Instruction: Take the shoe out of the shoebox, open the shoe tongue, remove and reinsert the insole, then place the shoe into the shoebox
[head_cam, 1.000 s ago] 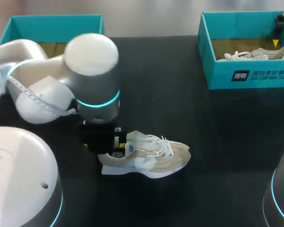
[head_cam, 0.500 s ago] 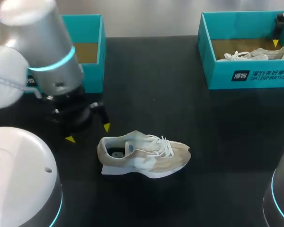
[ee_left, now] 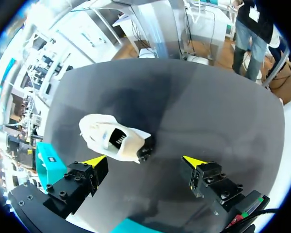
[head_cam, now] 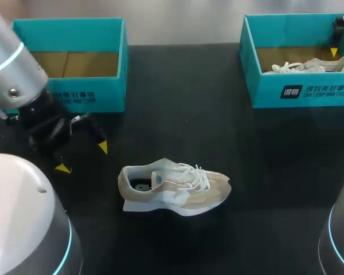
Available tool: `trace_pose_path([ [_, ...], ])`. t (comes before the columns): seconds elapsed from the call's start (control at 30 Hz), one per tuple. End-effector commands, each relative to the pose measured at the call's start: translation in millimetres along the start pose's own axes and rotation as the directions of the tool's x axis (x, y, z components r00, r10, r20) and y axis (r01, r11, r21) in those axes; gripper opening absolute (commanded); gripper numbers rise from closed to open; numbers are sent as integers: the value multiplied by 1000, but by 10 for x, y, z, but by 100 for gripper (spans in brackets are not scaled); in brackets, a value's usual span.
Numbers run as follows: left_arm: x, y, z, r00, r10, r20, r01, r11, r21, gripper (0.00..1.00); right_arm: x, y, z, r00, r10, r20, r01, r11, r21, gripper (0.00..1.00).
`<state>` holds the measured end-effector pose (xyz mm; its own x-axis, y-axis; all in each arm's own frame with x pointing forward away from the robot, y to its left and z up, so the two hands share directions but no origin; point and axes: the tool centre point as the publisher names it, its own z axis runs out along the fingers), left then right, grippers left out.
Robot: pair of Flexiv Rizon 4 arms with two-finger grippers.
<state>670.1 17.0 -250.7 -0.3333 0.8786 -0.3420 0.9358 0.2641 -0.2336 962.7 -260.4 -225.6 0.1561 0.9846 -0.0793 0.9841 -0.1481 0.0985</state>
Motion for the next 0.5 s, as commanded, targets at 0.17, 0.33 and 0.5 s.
trace_pose_path([
  [0.17, 305, -14, -22, 844, -462, 272, 448, 887, 116, 100, -2, -4, -1, 1000, 0, 1, 0, 1000, -1, 100],
  [0.33, 470, 29, 41, 682, -678, 274, 627, 735, 259, 100, -2, -4, -1, 1000, 0, 1, 0, 1000, -1, 100],
  [0.5, 533, 120, 37, 572, -799, 184, 695, 592, 409, 100, -2, -4, -1, 1000, 0, 1, 0, 1000, -1, 100],
])
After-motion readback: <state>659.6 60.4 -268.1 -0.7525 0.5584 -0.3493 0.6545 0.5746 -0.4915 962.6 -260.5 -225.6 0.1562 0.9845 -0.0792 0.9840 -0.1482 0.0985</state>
